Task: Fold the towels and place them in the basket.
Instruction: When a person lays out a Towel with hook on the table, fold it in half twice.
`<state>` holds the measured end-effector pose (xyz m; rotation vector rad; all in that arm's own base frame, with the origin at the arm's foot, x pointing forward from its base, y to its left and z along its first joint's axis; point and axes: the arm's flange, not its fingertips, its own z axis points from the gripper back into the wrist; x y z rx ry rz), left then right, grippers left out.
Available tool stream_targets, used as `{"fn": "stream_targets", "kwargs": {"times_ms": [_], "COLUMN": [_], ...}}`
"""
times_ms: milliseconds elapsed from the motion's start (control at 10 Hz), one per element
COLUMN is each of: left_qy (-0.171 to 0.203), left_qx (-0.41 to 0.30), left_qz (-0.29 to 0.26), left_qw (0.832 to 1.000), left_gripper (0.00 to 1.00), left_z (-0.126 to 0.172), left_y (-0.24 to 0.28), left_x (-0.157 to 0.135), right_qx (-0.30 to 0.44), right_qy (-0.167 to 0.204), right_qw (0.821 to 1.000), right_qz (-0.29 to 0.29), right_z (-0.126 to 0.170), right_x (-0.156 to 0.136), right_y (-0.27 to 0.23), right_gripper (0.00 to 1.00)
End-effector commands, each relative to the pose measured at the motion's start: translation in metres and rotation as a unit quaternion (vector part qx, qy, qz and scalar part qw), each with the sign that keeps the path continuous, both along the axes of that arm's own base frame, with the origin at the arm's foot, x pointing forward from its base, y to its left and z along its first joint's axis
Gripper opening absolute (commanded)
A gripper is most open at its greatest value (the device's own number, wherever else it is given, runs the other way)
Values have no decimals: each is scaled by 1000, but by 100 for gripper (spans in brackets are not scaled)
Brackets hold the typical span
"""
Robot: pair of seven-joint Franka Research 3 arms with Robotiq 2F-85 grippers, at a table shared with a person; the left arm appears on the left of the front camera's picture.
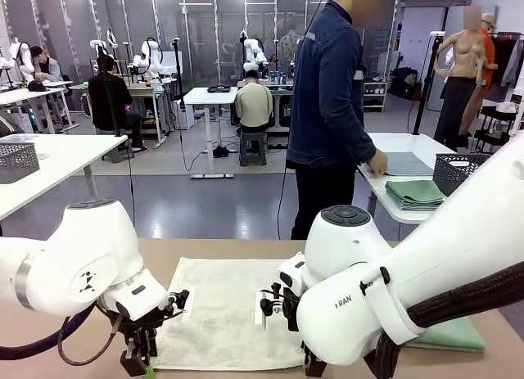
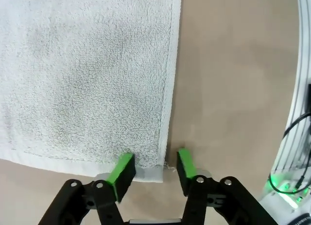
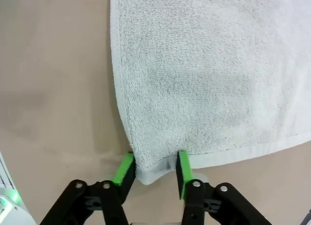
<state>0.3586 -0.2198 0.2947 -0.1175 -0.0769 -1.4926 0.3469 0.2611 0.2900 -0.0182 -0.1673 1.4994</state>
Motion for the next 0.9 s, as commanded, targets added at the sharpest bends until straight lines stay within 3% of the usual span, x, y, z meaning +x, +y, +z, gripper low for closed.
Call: {"fn": "stream_targets", "kwargs": {"times_ms": [0,500,800], "left_qy": [-6,-13,-2], "left_qx": [7,3,-10], "left_qz": [6,9,15], "left_qw": [1000,1000,1000], "left_gripper": [3,0,0], "left_z": [-12,-3,22], "left_y": [4,3,5], "left_x": [-5,-7,-19], "right_qx": [-1,1,23], "right_qy": [8,10,15], "right_qw": [1000,1000,1000], "right_qz": [-9,-13,-13], "right_z": [-8,6,35], "right_x": [-29,-27,-37], "right_y": [-21,-19,-21], "right_gripper": [3,0,0]}}
